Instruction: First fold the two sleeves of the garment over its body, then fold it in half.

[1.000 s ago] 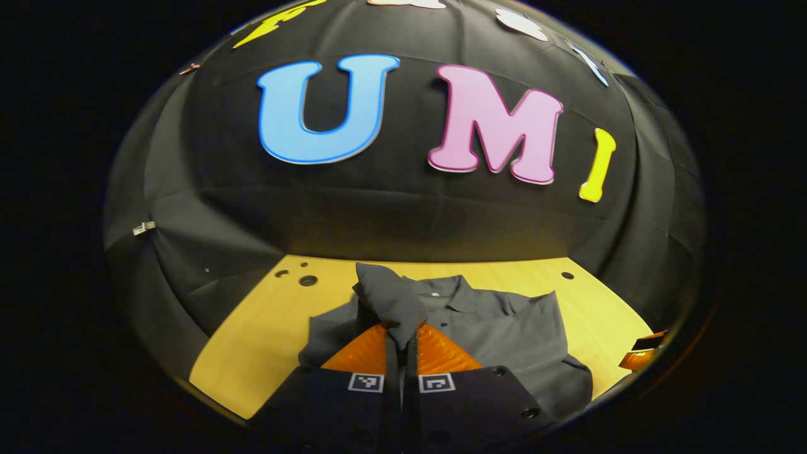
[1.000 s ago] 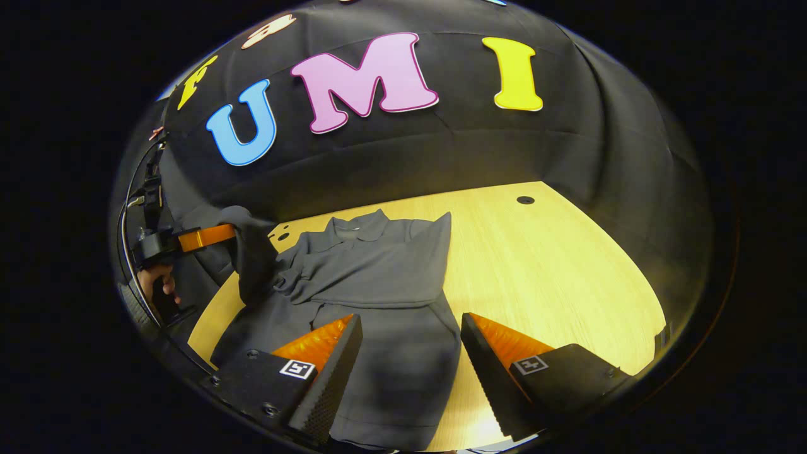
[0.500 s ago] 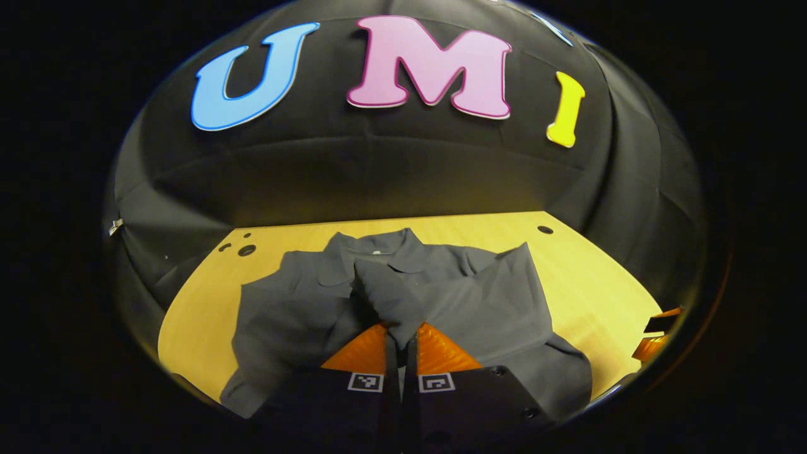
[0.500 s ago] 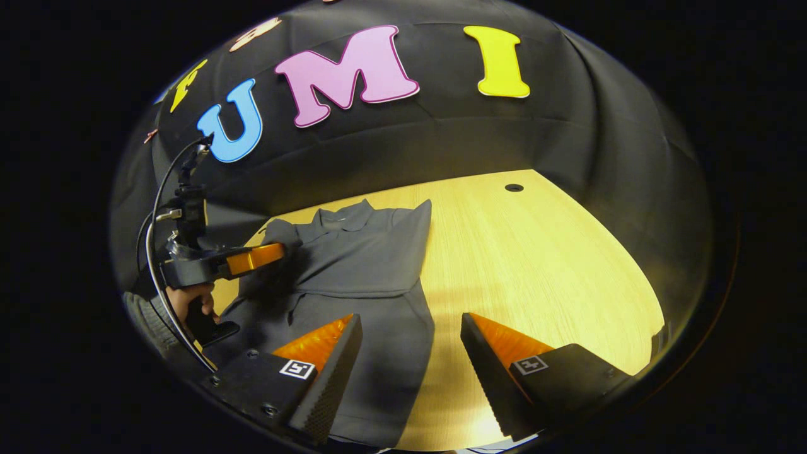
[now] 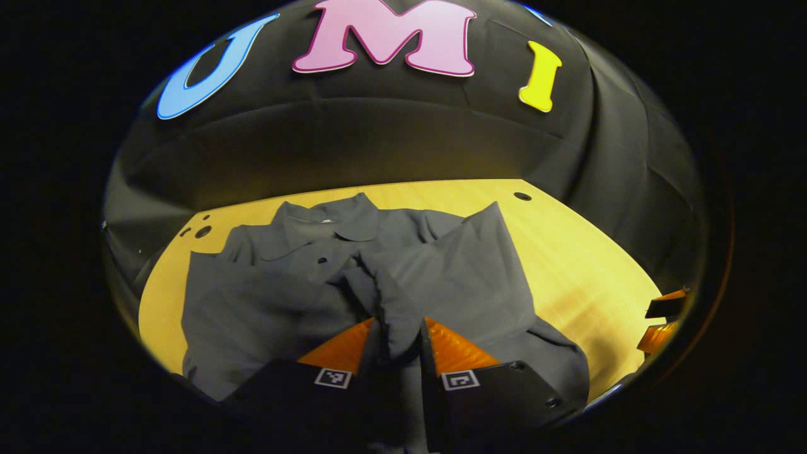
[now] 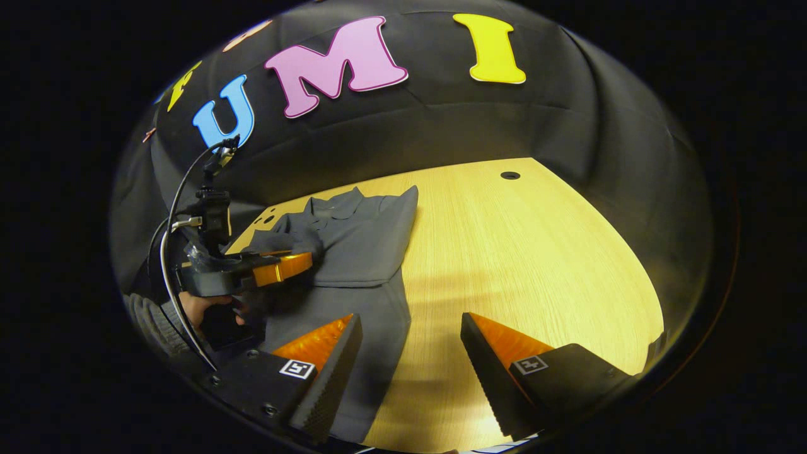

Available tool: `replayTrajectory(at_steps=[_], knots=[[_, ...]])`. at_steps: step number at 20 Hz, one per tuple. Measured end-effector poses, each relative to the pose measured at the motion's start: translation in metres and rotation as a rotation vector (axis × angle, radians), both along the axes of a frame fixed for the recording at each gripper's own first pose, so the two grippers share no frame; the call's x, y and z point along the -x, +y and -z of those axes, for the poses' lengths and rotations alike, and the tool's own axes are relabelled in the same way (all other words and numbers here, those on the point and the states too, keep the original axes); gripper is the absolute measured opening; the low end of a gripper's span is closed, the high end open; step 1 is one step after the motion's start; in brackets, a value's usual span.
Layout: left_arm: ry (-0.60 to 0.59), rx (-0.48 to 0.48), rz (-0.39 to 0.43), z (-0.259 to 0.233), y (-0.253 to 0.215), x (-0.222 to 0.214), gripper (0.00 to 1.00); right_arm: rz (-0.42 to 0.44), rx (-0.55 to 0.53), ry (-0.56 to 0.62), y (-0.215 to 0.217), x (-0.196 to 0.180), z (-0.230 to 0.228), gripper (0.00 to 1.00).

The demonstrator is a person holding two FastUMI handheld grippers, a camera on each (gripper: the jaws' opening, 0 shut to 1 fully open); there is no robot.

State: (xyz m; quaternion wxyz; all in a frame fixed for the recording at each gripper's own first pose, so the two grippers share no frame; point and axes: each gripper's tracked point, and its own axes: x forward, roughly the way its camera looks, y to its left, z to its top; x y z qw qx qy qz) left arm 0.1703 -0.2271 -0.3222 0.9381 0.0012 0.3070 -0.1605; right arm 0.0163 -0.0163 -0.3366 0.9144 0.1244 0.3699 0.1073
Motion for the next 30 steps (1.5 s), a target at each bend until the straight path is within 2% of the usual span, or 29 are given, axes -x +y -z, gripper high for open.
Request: replayTrajectory(at_steps=[3, 4, 5, 7, 8, 9, 14, 15, 16, 19, 24, 30], knots=[[0.004, 0.045, 0.095, -0.006, -0.029, 0.016, 0.54, 0.010, -0.008, 0.000, -0.003, -0.001, 0.001, 0.98], [-0.010, 0.055, 0.117, -0.011, -0.034, 0.020, 0.69, 0.008, -0.010, 0.000, -0.002, 0.000, 0.000, 0.98], [-0.021, 0.075, 0.137, -0.017, -0.039, 0.025, 0.71, 0.006, -0.009, 0.000, -0.001, 0.001, -0.001, 0.98], [-0.040, 0.105, 0.151, -0.029, -0.042, 0.033, 0.81, 0.006, -0.007, -0.001, 0.001, 0.005, -0.003, 0.98], [-0.045, 0.106, 0.152, -0.033, -0.039, 0.038, 0.90, 0.007, -0.007, -0.001, 0.003, 0.006, -0.004, 0.99], [-0.051, 0.100, 0.147, -0.037, -0.032, 0.044, 0.93, 0.007, -0.007, -0.001, 0.005, 0.009, -0.006, 0.99], [-0.063, 0.097, 0.072, -0.054, 0.026, 0.075, 0.94, -0.010, 0.003, 0.001, 0.017, 0.029, -0.013, 0.99], [-0.059, 0.103, 0.060, -0.056, 0.039, 0.084, 0.92, -0.014, 0.006, 0.005, 0.021, 0.035, -0.014, 0.99], [-0.051, 0.113, 0.052, -0.057, 0.053, 0.093, 0.94, -0.018, 0.011, 0.009, 0.024, 0.041, -0.014, 0.99], [-0.025, 0.121, 0.014, -0.056, 0.100, 0.123, 0.94, -0.036, 0.027, 0.025, 0.034, 0.063, -0.014, 0.99], [0.031, 0.091, -0.065, -0.041, 0.179, 0.170, 0.96, -0.042, 0.047, 0.067, 0.049, 0.100, -0.007, 0.99], [0.100, 0.021, -0.136, -0.015, 0.249, 0.219, 0.96, -0.010, 0.079, 0.119, 0.052, 0.131, 0.008, 0.99]])
